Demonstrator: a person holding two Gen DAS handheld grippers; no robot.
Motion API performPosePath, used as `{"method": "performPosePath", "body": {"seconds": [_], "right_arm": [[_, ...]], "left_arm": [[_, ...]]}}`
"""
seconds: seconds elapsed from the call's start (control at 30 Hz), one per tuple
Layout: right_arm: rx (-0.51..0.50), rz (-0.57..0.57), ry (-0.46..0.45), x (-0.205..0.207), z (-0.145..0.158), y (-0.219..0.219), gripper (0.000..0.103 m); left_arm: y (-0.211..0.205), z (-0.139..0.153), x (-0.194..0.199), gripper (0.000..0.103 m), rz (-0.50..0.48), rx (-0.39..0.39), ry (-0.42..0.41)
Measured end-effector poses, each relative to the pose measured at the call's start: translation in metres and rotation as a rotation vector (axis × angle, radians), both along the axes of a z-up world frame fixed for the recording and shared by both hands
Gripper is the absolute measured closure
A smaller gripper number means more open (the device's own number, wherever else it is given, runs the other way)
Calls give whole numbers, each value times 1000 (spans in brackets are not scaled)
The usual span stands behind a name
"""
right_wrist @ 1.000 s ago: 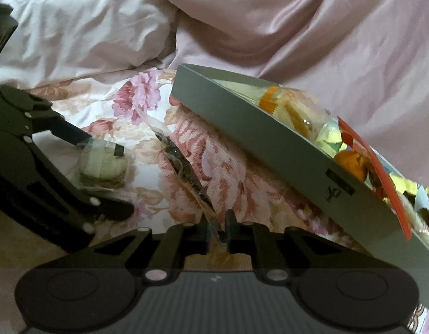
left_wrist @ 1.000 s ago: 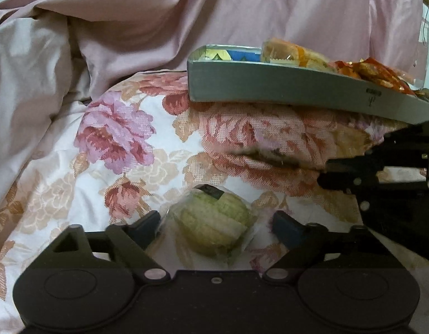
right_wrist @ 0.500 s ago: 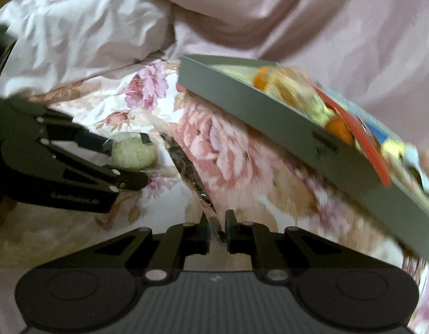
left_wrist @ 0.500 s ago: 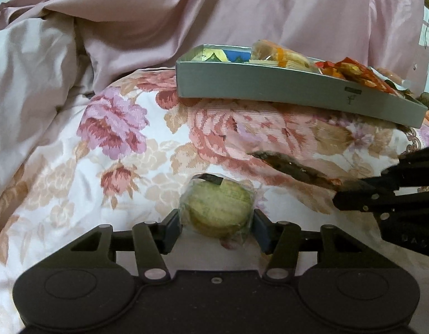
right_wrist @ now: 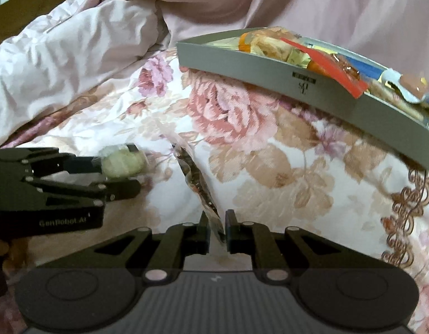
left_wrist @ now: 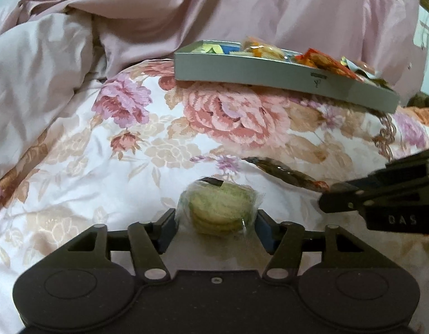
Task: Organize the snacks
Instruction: 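Grasp the green-wrapped round cake with left tool while right tool grasps dark fish strip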
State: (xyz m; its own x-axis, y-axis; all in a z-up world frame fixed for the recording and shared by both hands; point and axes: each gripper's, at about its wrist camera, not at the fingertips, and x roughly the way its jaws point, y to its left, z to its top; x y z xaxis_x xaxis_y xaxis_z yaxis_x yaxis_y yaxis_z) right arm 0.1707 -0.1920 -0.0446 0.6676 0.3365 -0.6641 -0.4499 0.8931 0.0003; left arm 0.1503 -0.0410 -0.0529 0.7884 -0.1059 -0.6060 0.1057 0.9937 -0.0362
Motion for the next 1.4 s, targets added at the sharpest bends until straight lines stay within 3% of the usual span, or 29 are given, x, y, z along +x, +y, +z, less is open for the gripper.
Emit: {"method": "performPosePath", "body": {"seconds": [0.03,0.3,0.53,0.73,0.83,0.97,1.23,1.3,1.4], "right_arm": [[11,-1,4,1,-1,0,85],[-7,2,-50,12,-14,11,46],[-79,16,-146,16,-20,22,36],[-149,62,-236,13,-21,29,32],[-175,101,-262,9,-21,33,46],[-206,155,-275,2,-22,41,75],[-239,174,-292,-3,-23,46,89],[-241,167,-297,-2,-22,45,95],[-245,153,-306,-2,-22,45,97]], "left_arm": [[-1,-1,0,37,-4,10,-2],[-3,-5,4,24,-7,46,-22],[-3,-5,6,14,3,74,-34],[-5,-5,3,15,-8,104,-58],[-6,-5,2,19,-24,106,-70],[-6,-4,0,32,-34,103,-85],[-5,-5,0,48,-34,78,-89],[-5,-5,-1,48,-33,79,-90],[-6,-6,-1,50,-30,81,-92]]}}
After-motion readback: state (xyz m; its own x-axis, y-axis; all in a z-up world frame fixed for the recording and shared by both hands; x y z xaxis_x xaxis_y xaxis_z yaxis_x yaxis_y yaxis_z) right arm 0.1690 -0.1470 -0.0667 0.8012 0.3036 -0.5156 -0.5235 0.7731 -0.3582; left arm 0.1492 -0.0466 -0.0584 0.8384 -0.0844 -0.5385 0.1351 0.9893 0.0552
